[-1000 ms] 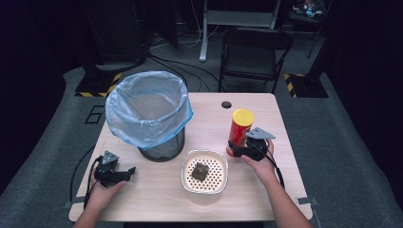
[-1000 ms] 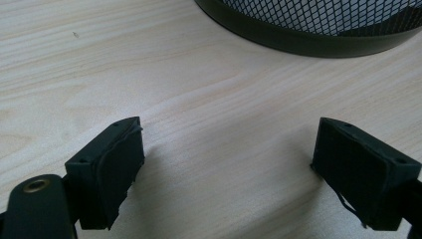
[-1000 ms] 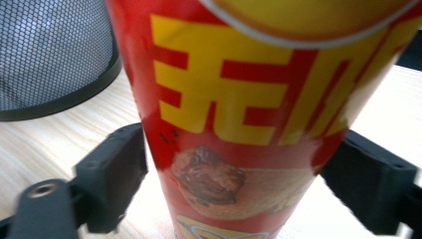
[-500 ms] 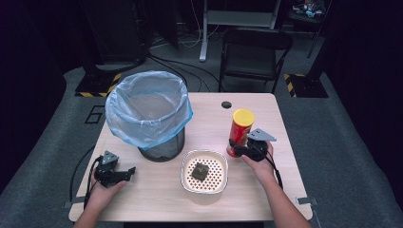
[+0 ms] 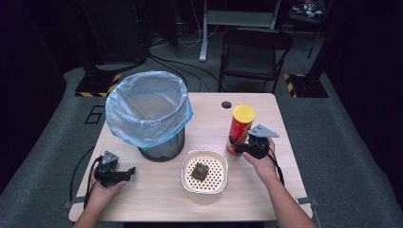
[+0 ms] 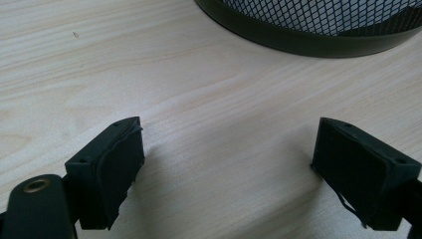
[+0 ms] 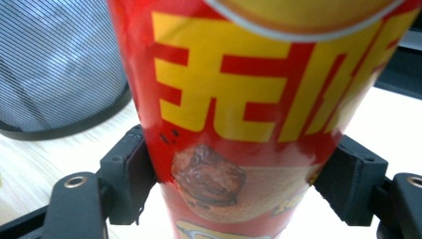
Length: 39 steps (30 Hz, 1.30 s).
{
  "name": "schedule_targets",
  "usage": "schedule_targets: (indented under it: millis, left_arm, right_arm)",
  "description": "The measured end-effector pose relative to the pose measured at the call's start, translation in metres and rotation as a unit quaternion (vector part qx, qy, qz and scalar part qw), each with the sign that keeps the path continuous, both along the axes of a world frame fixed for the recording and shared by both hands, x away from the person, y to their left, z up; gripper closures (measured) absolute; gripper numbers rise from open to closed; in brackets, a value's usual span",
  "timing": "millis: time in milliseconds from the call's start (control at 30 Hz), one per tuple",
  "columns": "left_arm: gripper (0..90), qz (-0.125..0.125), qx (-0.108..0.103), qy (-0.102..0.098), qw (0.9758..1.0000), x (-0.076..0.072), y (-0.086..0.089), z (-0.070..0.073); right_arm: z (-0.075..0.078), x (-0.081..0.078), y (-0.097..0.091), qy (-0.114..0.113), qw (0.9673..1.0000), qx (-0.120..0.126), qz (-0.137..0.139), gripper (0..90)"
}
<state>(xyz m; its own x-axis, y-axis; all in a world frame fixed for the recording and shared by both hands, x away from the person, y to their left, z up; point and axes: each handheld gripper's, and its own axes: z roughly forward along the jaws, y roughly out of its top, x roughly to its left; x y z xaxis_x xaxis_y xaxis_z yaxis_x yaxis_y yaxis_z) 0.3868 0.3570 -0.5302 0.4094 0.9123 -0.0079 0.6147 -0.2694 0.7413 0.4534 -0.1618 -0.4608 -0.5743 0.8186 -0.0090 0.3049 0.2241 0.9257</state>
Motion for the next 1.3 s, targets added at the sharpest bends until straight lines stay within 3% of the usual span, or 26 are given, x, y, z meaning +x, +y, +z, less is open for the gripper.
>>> schedule_targets:
  millis: [400,600,900,1100,1300]
  left_arm:
    - [12.5,0.000,0.000,0.000,1.0000,0.000,0.000,0.000]
    - [12.5,0.000,0.000,0.000,1.0000,0.000,0.000,0.000]
    - [12.5,0.000,0.000,0.000,1.0000,0.000,0.000,0.000]
    - [12.5,0.001,0.000,0.000,1.0000,0.000,0.000,0.000]
    - [12.5,0.001,0.000,0.000,1.0000,0.000,0.000,0.000]
  right_arm:
    - [0.047,-0.003,0.011,0.006,0.9993,-0.005,0.037,23.9]
    - [0.078,-0.004,0.021,0.014,0.9979,0.008,0.062,23.9]
    - [0.120,-0.011,0.042,0.006,0.9956,-0.004,0.093,23.9]
    - [0.141,-0.009,0.055,0.006,0.9943,-0.001,0.106,23.9]
    - [0.161,-0.005,0.067,0.011,0.9920,0.020,0.125,23.9]
